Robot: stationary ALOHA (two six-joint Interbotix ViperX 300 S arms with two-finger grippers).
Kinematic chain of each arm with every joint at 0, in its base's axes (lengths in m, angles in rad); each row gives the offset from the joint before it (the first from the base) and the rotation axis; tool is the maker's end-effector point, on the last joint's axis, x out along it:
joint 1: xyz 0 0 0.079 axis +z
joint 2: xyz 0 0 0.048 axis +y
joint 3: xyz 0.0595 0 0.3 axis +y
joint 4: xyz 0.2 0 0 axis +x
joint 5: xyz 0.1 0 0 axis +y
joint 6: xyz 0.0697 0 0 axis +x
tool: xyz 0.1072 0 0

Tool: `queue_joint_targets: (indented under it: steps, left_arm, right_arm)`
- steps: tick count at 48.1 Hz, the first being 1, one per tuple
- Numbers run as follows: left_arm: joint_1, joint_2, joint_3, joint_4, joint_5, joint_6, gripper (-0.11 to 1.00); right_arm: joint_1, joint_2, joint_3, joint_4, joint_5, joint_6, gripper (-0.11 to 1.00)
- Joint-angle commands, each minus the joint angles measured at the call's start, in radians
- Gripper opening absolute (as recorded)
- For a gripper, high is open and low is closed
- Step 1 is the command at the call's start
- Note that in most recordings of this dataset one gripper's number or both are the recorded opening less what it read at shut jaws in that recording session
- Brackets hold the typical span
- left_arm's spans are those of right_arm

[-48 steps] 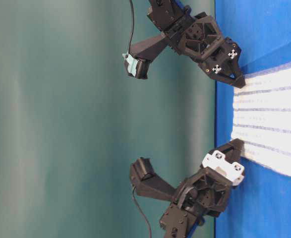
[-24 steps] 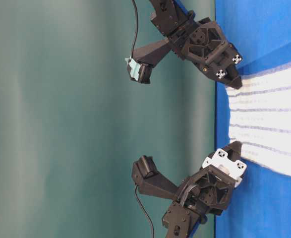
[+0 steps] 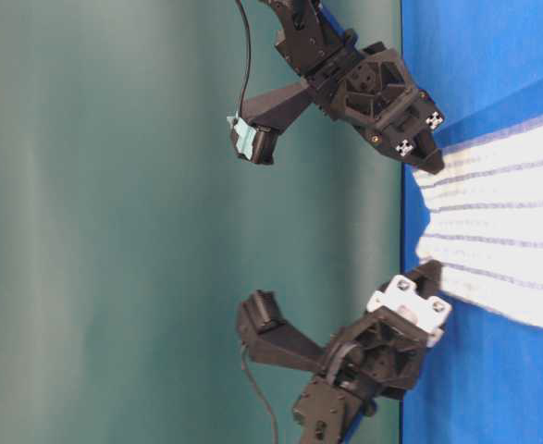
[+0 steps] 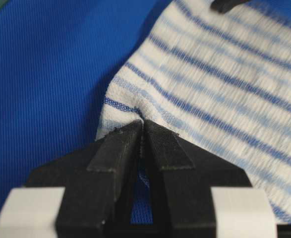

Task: Fold the blue towel.
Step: 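Pull the top corners down toward the bottom end, folding the strip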

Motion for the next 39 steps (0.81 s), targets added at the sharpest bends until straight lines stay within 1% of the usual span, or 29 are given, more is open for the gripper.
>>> queue_joint_targets:
  steps: [1, 11, 23, 33, 39]
  left_arm:
    - [-0.003, -0.054, -0.009, 0.006, -0.002, 0.002, 0.03]
    - [-0.005, -0.114, 0.011, 0.005, 0.018, 0.002, 0.03]
    - [-0.018, -0.166, 0.044, 0.005, 0.034, 0.002, 0.03]
    - [-0.074, -0.199, 0.078, 0.006, 0.035, 0.000, 0.03]
    - [-0.121, -0.236, 0.110, 0.006, 0.040, -0.002, 0.03]
  right_arm:
    - [-0.002, -0.046, -0.018, -0.003, 0.000, -0.002, 0.05]
    - [-0.002, -0.095, -0.006, -0.003, 0.040, -0.002, 0.05]
    - [0.015, -0.129, 0.009, -0.003, 0.041, 0.003, 0.05]
    - [0.069, -0.163, 0.041, 0.002, 0.051, 0.014, 0.05]
    - [0.124, -0.212, 0.084, 0.023, 0.057, 0.015, 0.05]
